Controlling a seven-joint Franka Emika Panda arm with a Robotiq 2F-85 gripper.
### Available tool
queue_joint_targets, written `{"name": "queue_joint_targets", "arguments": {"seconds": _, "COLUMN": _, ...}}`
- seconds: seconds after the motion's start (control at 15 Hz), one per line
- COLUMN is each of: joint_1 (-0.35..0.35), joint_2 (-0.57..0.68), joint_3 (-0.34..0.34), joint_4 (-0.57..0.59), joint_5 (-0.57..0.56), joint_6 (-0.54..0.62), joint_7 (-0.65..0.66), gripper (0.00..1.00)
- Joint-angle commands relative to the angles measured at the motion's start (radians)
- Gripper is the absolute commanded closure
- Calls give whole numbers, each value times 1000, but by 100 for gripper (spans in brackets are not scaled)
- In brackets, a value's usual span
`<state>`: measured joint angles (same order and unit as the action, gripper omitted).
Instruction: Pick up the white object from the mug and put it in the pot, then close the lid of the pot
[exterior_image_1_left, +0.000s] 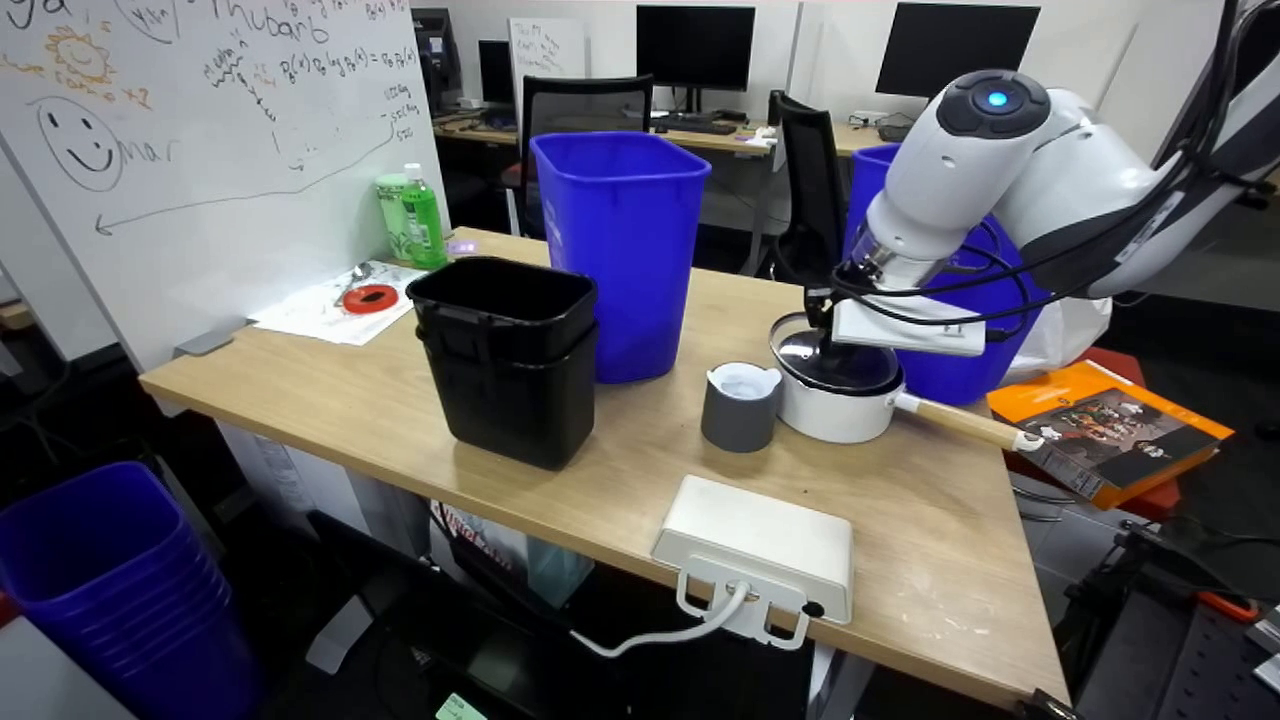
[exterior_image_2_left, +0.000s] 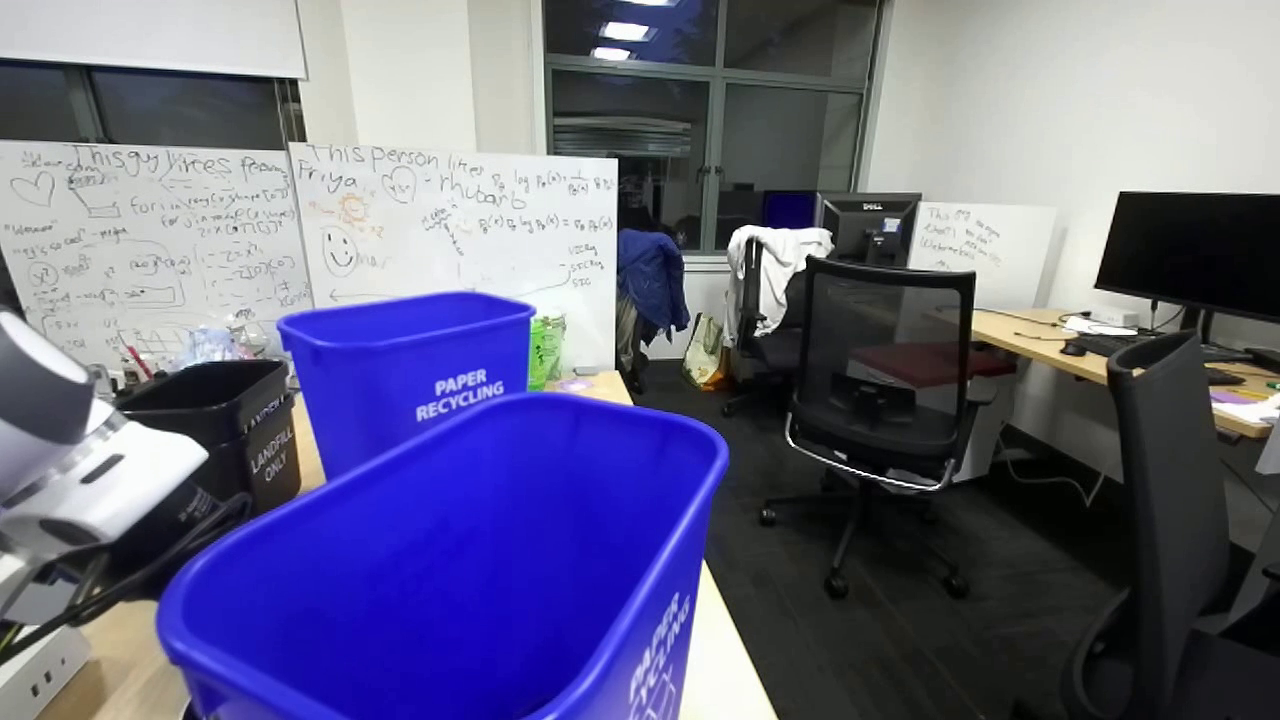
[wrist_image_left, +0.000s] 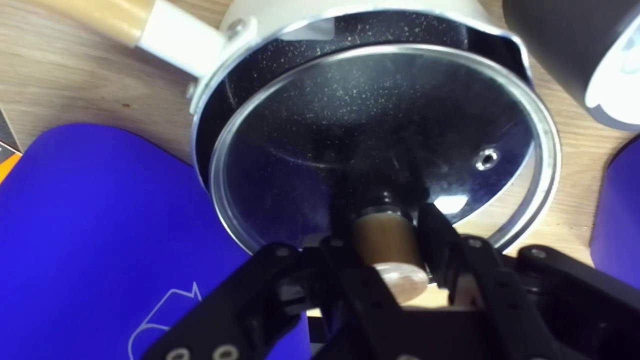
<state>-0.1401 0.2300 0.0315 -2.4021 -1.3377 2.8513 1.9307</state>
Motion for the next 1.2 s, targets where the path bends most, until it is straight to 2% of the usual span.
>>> {"name": "queue_joint_targets", "arguments": {"seconds": 0.0, "joint_1": -23, "joint_2": 4, "joint_3": 18, "joint_4": -25, "joint_5": 119, "joint_6": 33, "joint_7": -159, "gripper": 87}}
{"name": "queue_joint_targets", "arguments": {"seconds": 0.27, "joint_1": -24, "joint_2": -1, "joint_3": 30, "joint_4": -18, "joint_5": 253, "joint_6": 23, "joint_7": -306, "gripper": 87}}
{"name": "queue_joint_targets", "arguments": {"seconds": 0.53, "joint_1": -18, "joint_2": -12, "joint_3": 39, "joint_4": -13, "joint_5": 339, "joint_6": 7, "joint_7": -396, "gripper": 87}}
{"name": "queue_joint_targets", "arguments": {"seconds": 1.13, "joint_1": -6, "joint_2": -49, "joint_3": 33, "joint_4": 13, "joint_5": 351, "joint_6": -30, "joint_7": -444, "gripper": 87}}
